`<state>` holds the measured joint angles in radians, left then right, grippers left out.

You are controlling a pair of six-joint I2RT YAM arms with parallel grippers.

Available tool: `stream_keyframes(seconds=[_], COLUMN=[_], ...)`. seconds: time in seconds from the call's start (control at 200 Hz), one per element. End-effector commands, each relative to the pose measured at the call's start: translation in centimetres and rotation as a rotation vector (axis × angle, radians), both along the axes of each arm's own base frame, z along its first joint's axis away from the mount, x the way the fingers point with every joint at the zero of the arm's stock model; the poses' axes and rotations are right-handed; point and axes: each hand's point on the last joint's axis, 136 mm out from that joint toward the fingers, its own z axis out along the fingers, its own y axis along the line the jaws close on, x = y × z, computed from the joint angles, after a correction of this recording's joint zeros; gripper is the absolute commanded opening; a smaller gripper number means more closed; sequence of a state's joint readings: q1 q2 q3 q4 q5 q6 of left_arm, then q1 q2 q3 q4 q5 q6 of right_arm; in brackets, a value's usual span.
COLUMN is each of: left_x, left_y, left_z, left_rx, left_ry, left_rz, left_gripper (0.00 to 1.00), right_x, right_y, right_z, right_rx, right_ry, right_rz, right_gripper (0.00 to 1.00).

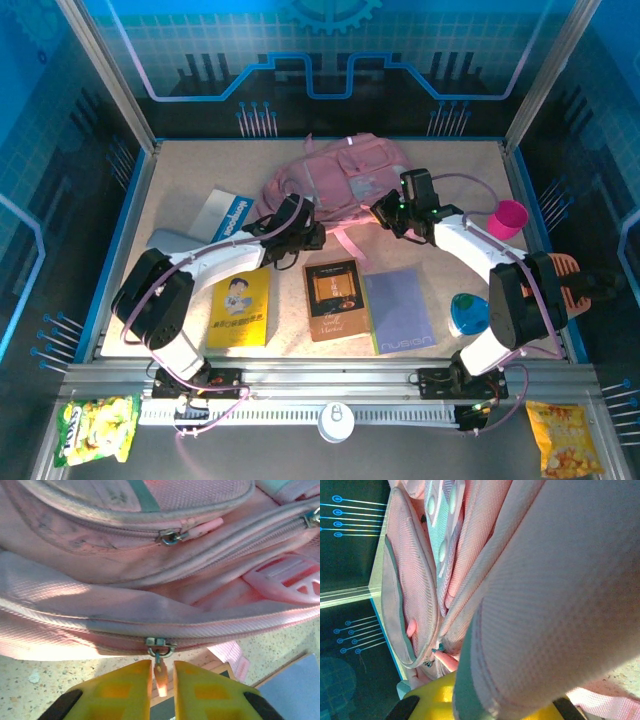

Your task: Pack the student bag

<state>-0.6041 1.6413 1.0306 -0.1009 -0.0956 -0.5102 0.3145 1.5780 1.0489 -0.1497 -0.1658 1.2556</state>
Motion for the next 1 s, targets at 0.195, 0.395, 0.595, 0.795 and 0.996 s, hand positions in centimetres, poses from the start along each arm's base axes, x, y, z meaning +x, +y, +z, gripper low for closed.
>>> stream_keyframes(seconds=[0.195,0.395,0.595,0.795,0.996], left_x=[1.4,1.7,1.8,1.1,-0.8], left_y=[-0.6,-0.5,0.2,3.2,5.4], left_z=[0.5,0.2,0.7,0.4,-0.9], left_rx=[0.021,0.043,0.075,0.125,0.122], left_ry=[-0.04,-0.045,-0.071,-0.056,0.001], left_rz=[-0.045,-0.049,-0.05,-0.026,-0.062], left_gripper=[0.26,0.21,0.12,0.0,0.0], right_x=[1.3,1.3,1.3,2.5,5.5], right_y=[0.4,0.4,0.1,-2.2,-4.0], right_z=[4.4,4.3,3.8,2.3,0.1], right_rx=[0.039,0.037,0.02,-0.016,-0.06], right_ry=[-0.116,-0.115,-0.107,-0.105,-0.136], right_rz=[0.025,0.024,0.022,0.017,0.092], right_gripper=[0.1,0.1,0.1,0.1,0.12])
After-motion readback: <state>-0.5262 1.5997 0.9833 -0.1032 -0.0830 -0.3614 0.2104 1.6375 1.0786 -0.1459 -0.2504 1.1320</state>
